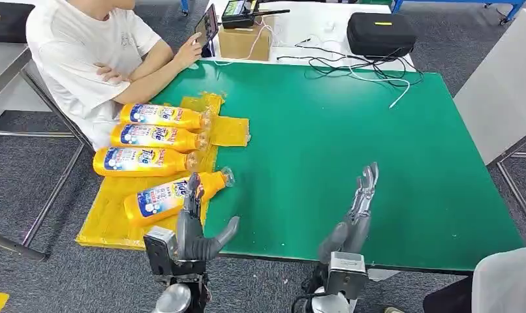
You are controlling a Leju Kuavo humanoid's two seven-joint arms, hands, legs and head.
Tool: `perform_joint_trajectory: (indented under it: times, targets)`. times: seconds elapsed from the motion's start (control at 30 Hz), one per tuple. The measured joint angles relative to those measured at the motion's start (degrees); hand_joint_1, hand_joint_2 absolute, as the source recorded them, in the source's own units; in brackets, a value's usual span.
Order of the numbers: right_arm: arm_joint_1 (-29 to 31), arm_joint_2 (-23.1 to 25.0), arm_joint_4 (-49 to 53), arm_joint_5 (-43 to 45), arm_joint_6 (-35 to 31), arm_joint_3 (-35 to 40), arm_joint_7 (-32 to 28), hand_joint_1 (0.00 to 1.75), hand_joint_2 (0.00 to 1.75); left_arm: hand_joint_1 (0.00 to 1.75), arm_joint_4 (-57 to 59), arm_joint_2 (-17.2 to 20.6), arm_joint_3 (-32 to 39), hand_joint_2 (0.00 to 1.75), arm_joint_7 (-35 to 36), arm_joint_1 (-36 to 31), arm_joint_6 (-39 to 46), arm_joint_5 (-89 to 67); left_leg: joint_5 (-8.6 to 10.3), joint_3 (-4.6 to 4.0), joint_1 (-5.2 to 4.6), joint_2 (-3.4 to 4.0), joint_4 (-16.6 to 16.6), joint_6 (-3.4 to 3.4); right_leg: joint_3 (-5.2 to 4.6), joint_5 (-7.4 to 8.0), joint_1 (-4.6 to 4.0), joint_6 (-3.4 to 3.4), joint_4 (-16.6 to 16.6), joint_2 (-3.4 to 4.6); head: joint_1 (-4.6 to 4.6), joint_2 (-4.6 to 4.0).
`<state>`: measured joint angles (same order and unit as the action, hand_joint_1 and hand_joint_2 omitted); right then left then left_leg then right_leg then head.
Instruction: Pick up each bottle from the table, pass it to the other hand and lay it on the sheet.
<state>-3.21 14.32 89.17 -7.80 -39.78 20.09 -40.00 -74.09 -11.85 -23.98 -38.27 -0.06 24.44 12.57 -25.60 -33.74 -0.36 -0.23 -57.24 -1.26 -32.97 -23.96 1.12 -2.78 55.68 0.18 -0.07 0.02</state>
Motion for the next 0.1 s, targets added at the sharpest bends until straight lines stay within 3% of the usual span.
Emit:
perform_joint_trajectory:
  times: [0.1]
  targets:
    - [0.22, 0.00, -0.93, 0.93, 0.21, 0.56, 0.00, 0.00, 0.00, 0.00, 0.00, -0.09, -0.72, 1.75, 0.24, 0.00, 0.45, 0.06, 0.00, -0.01, 0.00, -0.01, 0.00, 0.00, 0.01, 0.00, 0.00, 0.00, 0.01, 0.00, 0.00, -0.02]
